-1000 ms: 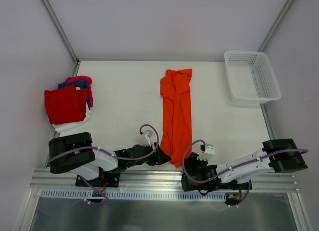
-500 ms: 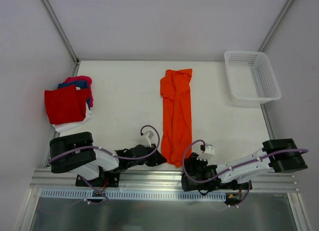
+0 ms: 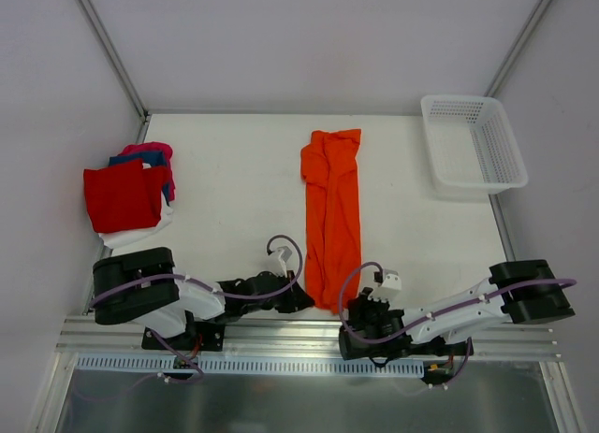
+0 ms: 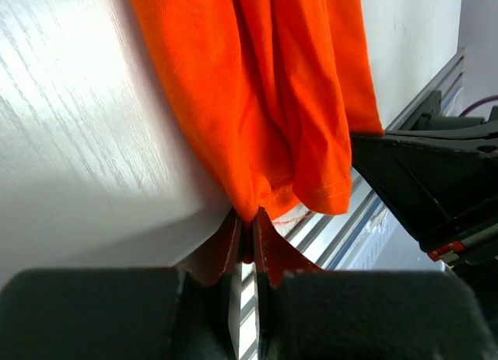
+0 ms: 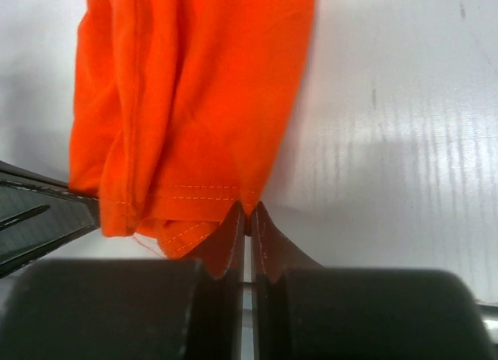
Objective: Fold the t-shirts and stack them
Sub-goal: Fold the tshirt
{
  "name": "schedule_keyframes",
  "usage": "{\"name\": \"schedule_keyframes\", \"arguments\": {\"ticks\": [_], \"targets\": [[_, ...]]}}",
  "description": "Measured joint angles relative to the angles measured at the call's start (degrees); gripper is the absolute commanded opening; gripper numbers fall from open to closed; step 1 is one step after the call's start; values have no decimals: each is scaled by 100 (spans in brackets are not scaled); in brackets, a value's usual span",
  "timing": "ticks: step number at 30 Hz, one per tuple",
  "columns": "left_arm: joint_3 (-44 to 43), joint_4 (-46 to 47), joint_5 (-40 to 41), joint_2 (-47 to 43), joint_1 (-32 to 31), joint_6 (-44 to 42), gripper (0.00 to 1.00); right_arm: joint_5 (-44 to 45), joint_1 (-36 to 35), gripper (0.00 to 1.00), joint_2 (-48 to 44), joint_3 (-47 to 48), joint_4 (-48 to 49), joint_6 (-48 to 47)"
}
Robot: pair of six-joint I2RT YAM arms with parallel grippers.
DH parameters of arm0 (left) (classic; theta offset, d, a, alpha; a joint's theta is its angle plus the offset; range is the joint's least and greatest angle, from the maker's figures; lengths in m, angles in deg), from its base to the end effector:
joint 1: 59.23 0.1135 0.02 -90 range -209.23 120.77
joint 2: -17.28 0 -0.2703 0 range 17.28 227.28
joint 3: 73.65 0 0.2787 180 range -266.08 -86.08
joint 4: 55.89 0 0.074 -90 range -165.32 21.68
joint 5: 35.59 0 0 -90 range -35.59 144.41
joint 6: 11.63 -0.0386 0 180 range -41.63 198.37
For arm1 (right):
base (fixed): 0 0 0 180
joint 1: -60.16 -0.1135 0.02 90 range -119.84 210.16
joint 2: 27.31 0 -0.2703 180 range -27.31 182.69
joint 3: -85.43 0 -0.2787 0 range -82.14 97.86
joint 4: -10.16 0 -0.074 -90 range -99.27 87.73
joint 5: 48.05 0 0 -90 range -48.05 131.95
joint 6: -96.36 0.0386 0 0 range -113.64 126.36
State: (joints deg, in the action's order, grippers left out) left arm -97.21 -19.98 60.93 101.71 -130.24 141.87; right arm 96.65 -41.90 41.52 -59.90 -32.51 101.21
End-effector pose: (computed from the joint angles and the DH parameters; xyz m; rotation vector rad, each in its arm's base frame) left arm 0.0794 -0.2173 0.0917 0.0670 2.2905 -1.2961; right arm -0.0057 0.1777 0.1153 -0.0072 2.1990 0.4176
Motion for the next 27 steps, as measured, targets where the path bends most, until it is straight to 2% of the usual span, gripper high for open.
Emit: {"name": "schedule_keyframes", "arguments": {"ticks": [4,9,13,19,27], "targets": [[-76,-614,68,-352,-184,9,0,-11,-111,0,275,483,-450,15],[-374,-2332,457,-1233,-256,-129,0,66,-195,0,457,1161,-1200,133],[-680,-3462,750,-1803,-131,-398,0,271,-181,1,155,1226,-1556,177],[-1106,-3856,741,-1893,396,-787,0,485,96,0,-409,1154,-1714,214],[-1978,-3932,450,-1071,1010,-1384,0,682,686,1,-621,1084,-1714,-101]]}}
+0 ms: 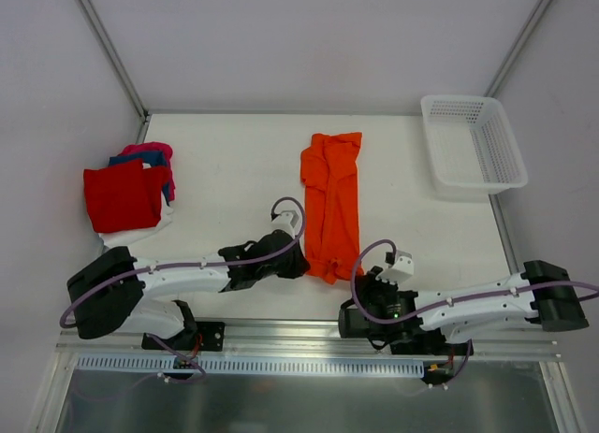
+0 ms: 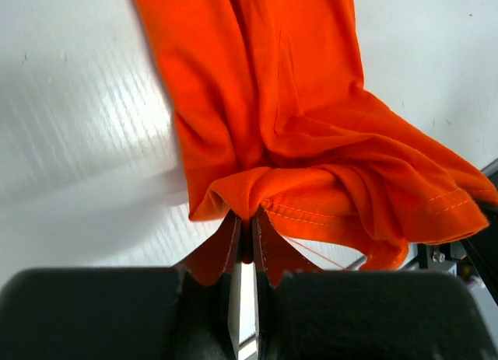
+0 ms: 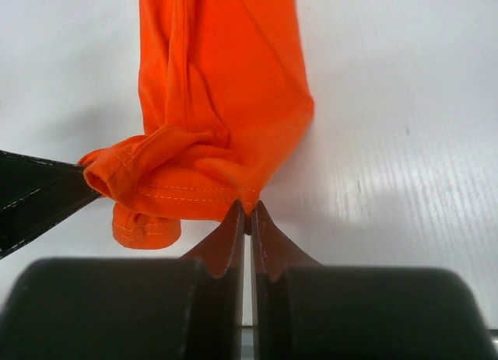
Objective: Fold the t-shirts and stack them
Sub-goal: Fold the tshirt
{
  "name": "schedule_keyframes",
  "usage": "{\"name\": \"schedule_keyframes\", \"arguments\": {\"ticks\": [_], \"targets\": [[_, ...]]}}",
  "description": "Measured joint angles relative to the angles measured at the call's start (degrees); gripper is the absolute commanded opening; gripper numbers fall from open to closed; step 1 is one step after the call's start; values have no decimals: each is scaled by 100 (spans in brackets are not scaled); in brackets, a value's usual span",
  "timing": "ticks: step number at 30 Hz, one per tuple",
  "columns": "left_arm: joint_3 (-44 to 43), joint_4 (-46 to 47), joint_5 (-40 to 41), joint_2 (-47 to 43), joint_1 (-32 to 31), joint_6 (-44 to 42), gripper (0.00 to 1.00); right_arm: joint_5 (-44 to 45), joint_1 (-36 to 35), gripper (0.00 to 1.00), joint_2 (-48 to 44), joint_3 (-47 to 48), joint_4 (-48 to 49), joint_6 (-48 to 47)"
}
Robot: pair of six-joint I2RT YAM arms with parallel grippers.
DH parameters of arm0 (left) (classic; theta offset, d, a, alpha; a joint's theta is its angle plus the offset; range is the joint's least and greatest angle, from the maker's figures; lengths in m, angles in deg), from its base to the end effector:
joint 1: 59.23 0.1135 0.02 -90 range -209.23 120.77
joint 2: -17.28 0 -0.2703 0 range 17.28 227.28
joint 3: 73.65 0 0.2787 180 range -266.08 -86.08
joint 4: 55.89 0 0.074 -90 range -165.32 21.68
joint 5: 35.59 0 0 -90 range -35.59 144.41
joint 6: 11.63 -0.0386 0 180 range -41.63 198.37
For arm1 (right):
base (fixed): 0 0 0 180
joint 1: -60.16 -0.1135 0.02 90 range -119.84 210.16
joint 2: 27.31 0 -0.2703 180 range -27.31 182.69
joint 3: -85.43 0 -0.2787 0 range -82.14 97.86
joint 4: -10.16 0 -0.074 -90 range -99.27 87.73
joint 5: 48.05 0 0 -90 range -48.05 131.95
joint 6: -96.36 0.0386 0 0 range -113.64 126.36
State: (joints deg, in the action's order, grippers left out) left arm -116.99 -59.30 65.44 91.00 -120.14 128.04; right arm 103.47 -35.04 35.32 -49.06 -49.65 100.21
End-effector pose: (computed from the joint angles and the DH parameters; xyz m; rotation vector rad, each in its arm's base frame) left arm 0.1414 -0.2390 0.1698 0.1067 2.2895 -0.8791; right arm 0.0172 0.1853 0.1815 0.1165 2.0672 0.3329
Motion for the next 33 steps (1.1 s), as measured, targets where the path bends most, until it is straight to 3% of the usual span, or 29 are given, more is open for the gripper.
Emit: {"name": "schedule_keyframes", "arguments": {"ticks": [6,16,25,33], "targets": [[-741,-122,-267,625,380,-446,0,50,776,1,-175,-13,428,-1058],[-1910,-651,-610,1084,1106,-1128,0,-848,3053,1,-341,-216,2975,-4277],[-2815,-1121,-866,1823,1703,-1628,0,-2275,4597,1,1156,223,4712,-6253],[-3733,-1421,-1193,2726,2365,-1965,0,-3158,5484,0,2367,1403,5082,-7119]]}}
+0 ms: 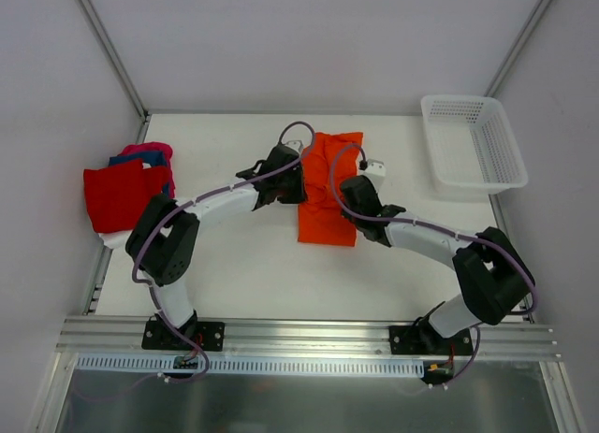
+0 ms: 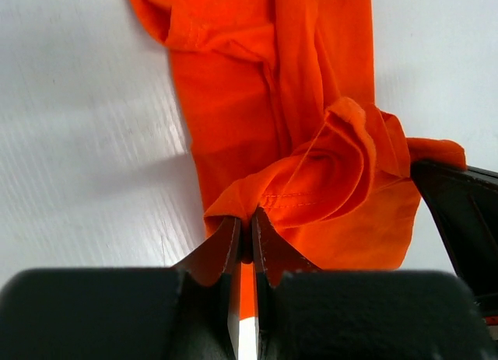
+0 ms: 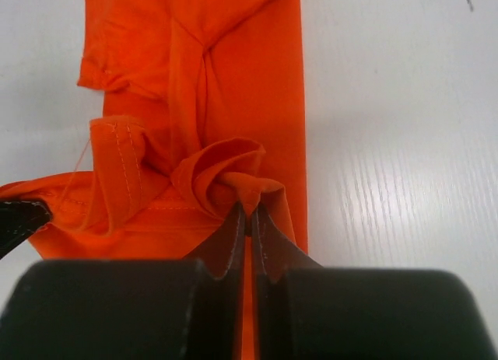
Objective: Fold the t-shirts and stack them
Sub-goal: Fold the tshirt
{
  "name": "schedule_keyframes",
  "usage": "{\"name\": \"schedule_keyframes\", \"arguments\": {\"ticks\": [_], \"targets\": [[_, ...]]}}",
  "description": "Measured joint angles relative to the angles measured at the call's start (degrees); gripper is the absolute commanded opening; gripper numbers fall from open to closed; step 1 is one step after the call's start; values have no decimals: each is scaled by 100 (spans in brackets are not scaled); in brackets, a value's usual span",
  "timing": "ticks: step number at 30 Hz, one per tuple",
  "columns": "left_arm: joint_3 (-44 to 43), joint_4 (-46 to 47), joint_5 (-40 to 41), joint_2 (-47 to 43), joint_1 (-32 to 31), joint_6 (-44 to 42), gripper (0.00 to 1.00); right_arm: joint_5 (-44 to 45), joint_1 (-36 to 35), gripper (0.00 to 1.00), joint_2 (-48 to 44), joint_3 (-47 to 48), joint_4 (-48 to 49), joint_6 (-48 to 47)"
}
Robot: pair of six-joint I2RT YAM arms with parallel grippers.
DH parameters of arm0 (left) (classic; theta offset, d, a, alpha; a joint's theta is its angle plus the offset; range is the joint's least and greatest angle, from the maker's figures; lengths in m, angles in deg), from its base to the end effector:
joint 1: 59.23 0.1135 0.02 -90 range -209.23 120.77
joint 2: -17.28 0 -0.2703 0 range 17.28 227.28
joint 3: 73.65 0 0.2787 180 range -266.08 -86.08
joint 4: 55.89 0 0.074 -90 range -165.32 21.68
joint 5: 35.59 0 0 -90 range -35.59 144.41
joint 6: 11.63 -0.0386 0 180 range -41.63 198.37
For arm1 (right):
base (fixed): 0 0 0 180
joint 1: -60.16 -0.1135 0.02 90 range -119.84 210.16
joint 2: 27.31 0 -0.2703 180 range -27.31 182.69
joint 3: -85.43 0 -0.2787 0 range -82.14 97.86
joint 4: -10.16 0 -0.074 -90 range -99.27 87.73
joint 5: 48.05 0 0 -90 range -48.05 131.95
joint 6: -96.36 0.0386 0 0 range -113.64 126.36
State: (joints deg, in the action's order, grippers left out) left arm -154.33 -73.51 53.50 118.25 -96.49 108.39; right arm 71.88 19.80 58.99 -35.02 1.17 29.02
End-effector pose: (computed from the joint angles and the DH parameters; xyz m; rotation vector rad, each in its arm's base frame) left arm 0.3352 -0.2558 0.2130 0.1551 2.3091 -0.6418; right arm 0.2705 0.2046 0.1950 -0.0386 2.1023 0.0832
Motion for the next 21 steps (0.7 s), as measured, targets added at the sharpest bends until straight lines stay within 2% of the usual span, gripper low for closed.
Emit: {"name": "schedule_keyframes", "arguments": {"ticks": [6,12,18,20,21], "targets": [[-914,-205,-402,581,354,-278,0,-256,319,1,205,538,-42,-319],[-2227,-483,-933,1486,555,-468,0,-367,566,1,365,831,-103,-509],[-2872,-748,-1097,2079,636,-645,0,-612,916,0,846,1261,-188,-664],[-2977,-822,-1104,2197,669,-671,12,-708,1036,0,1093,1445,-203,-688],[-3005,-852,-1104,2243,697,-688,36,-758,1088,0,1231,1537,-199,-697]]}}
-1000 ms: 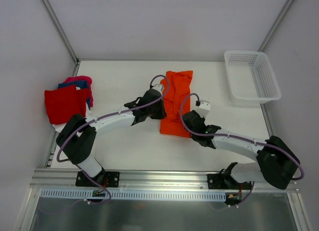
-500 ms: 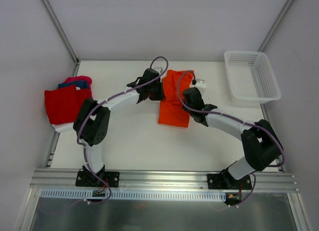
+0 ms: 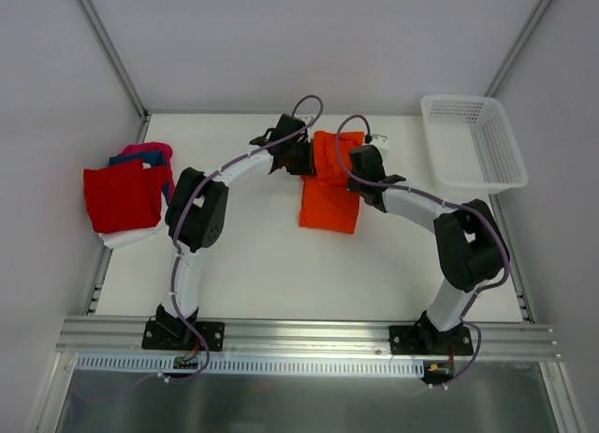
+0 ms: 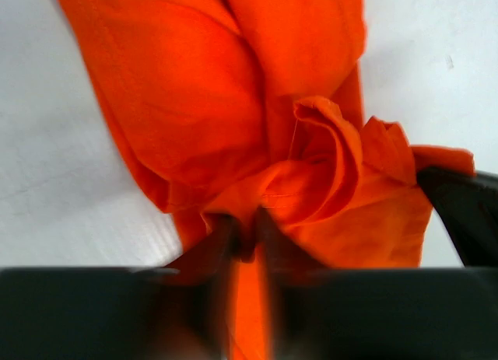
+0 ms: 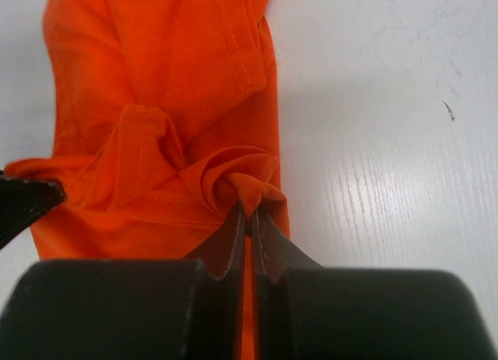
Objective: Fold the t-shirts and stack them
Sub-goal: Fold the tshirt
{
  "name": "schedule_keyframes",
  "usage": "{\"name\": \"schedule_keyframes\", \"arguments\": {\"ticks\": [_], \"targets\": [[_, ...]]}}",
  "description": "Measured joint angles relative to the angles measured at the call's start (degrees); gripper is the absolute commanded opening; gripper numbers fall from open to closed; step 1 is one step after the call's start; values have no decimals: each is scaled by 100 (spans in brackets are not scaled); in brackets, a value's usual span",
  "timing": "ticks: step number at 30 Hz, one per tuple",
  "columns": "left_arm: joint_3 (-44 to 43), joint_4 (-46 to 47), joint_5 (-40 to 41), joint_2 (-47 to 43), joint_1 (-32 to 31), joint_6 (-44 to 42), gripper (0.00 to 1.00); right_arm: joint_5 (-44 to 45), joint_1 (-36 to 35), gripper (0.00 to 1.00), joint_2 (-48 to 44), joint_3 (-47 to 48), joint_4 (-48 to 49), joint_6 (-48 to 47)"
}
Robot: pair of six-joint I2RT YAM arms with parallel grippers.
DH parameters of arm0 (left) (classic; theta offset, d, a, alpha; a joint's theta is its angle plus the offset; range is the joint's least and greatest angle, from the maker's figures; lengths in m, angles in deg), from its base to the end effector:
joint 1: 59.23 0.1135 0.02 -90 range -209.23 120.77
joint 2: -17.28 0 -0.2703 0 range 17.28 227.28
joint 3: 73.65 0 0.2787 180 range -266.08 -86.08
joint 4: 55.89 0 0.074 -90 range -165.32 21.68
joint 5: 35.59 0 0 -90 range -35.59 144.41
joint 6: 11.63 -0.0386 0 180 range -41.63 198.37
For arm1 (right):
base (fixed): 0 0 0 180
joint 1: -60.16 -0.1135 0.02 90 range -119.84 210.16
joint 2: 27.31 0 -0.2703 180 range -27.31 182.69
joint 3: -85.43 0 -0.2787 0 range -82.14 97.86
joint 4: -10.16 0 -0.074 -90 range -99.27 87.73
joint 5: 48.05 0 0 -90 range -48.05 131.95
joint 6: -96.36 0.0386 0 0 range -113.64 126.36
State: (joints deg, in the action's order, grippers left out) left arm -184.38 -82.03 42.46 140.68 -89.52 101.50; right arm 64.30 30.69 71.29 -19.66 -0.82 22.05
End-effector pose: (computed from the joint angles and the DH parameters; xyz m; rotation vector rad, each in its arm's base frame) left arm 0.4517 -0.2731 0.2080 0.2624 2.3210 -0.7204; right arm 0.3606 0.1869 0.2064 -0.0362 2.1248 0.0399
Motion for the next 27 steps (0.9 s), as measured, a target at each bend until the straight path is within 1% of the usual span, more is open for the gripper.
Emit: {"name": "schedule_keyframes", "arguments": {"ticks": [1,2,3,4,5,6,9,10,12,13,14,16,17,18,21,23,25,26,27], "targets": [[-15,-31,7,24,15,-17,54,-52,37,2,127,74,2,-11],[-24,-63,33,46,39,-44,79,-85,83,11,256,146,-26,-24],[-24,-96,61,61,57,-87,99,-142,125,24,389,234,-57,-42],[-31,-129,85,74,79,-55,99,-212,157,39,529,330,-63,-33],[-39,-166,149,90,81,-52,99,-243,184,43,660,422,-72,-37],[-50,-195,208,107,114,-85,99,-275,203,46,789,509,-87,-92],[-57,-238,372,114,127,-140,99,-339,238,49,973,649,-105,-177],[-59,-245,428,109,127,-155,99,-341,238,55,966,654,-125,-236],[-59,-264,579,85,125,-173,99,-358,238,57,855,647,-166,-345],[-42,-282,675,39,109,-184,99,-376,238,76,723,619,-195,-422],[-13,-295,741,-20,105,-195,99,-389,238,79,538,584,-225,-459],[136,-323,957,-313,50,-254,99,-424,223,81,48,487,-229,-632],[219,-341,1060,-509,2,-280,99,-439,208,82,-382,407,-236,-702],[293,-354,1158,-730,-61,-295,99,-448,197,84,-691,378,-243,-741],[553,-315,1296,-1488,-330,-304,99,-546,149,85,-1849,323,-212,-807],[719,-256,1283,-1945,-518,-275,99,-656,127,84,-2409,323,-216,-809],[918,-105,1252,-2258,-708,-251,99,-732,105,78,-2669,297,-195,-804],[1036,-31,1255,-2347,-800,-238,99,-769,101,74,-2708,223,-162,-802],[1147,15,1257,-2378,-879,-225,97,-793,96,58,-2719,118,-164,-793]]}}
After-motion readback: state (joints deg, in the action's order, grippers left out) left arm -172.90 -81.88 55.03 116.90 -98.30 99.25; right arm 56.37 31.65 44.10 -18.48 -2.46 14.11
